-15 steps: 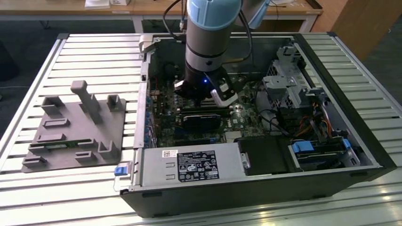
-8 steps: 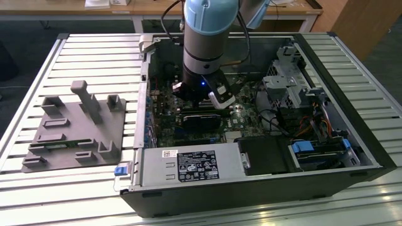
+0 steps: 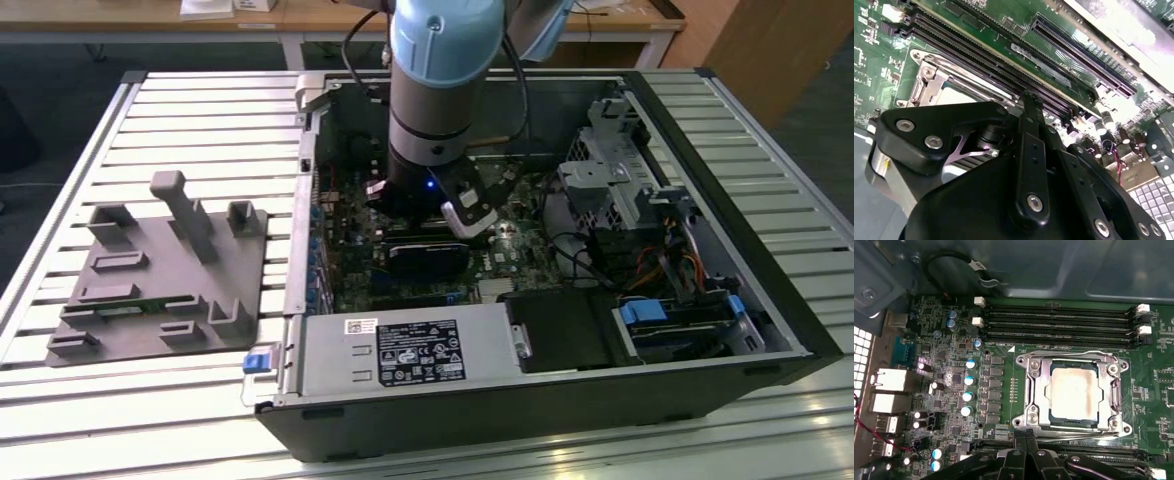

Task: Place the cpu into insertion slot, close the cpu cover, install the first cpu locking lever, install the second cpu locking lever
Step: 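Install the second cpu locking lever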

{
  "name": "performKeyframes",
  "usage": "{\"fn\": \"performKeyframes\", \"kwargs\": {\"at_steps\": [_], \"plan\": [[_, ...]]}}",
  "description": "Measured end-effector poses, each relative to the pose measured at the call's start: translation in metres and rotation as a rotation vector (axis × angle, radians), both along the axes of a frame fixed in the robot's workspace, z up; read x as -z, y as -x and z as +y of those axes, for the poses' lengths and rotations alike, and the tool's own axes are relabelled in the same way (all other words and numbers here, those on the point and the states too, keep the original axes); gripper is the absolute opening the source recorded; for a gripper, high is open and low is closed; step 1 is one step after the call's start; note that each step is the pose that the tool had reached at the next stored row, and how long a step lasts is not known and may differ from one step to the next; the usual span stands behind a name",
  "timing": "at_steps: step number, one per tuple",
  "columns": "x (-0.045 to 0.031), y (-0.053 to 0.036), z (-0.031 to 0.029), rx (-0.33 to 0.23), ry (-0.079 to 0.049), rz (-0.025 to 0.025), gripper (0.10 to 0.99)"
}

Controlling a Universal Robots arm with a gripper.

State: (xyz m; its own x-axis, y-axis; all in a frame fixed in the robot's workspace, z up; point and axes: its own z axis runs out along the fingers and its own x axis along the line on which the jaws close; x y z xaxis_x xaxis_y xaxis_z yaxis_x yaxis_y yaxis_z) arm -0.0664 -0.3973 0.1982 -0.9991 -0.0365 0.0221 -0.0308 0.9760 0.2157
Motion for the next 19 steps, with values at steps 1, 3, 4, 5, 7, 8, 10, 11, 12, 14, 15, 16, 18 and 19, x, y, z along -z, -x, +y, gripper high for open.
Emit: {"fn": "performKeyframes", "kwargs": {"at_steps": [1, 3, 4, 5, 7, 8, 10, 11, 12, 14, 15, 16, 18, 19], "plan": [[0.0005, 0.0001, -0.0001, 0.0, -0.001, 0.0001, 0.106], [0.0014, 0.0002, 0.0, 0.0, -0.004, 0.0001, 0.106], [0.0017, 0.0002, 0.0, 0.0, -0.007, 0.0002, 0.106], [0.0021, 0.0002, 0.0, 0.0, -0.011, 0.0, 0.106], [0.0031, 0.0004, 0.0, 0.0, -0.014, 0.0, 0.106], [0.0032, 0.0009, 0.0, 0.0, -0.02, 0.0, 0.106], [0.0032, 0.0016, -0.0001, 0.0, -0.031, 0.0001, 0.106], [0.0033, 0.0019, 0.0, 0.0, -0.037, 0.0, 0.106], [0.0033, 0.0021, 0.0, 0.0, -0.041, 0.0, 0.106], [0.0032, 0.0021, 0.0, 0.0, -0.043, 0.0, 0.106], [0.0028, 0.0021, 0.0, 0.0, -0.044, -0.0001, 0.106], [0.0022, 0.0021, -0.0001, 0.0, -0.044, 0.0, 0.106], [-0.0002, 0.002, -0.0015, 0.002, -0.044, 0.0, 0.106], [-0.0003, 0.0021, -0.0049, 0.005, -0.053, 0.0, 0.106]]}}
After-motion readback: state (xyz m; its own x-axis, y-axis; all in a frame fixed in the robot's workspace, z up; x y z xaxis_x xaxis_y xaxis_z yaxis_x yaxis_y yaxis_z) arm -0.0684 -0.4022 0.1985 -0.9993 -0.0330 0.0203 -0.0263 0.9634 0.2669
